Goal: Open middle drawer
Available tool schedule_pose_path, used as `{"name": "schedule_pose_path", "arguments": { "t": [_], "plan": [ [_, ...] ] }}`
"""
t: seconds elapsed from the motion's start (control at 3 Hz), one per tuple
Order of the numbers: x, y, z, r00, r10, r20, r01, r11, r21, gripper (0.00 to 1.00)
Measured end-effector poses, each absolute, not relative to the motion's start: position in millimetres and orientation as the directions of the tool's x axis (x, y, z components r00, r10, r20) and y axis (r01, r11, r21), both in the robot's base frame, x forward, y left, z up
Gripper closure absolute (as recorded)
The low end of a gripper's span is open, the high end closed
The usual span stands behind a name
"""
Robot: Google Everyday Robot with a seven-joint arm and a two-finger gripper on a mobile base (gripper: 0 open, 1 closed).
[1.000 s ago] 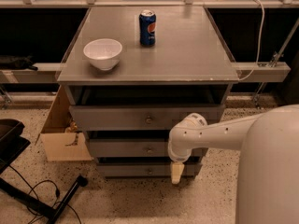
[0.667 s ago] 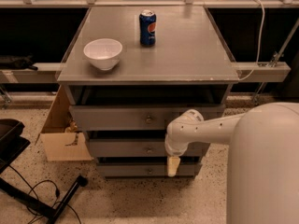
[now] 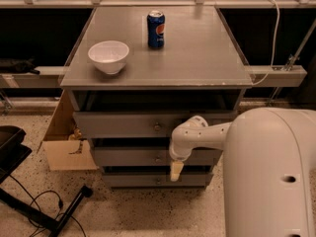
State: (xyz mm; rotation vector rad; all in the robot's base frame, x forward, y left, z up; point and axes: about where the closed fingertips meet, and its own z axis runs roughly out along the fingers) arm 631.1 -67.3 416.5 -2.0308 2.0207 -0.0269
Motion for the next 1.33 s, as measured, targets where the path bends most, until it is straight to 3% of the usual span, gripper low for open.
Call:
{"name": "schedule_pose_path", "arguments": {
  "t": [1.33],
  "plan": [
    [615.3, -78.4, 399.1, -0.003, -0.982, -0.188, -0.982, 0.038, -0.185, 0.96]
  ]
}}
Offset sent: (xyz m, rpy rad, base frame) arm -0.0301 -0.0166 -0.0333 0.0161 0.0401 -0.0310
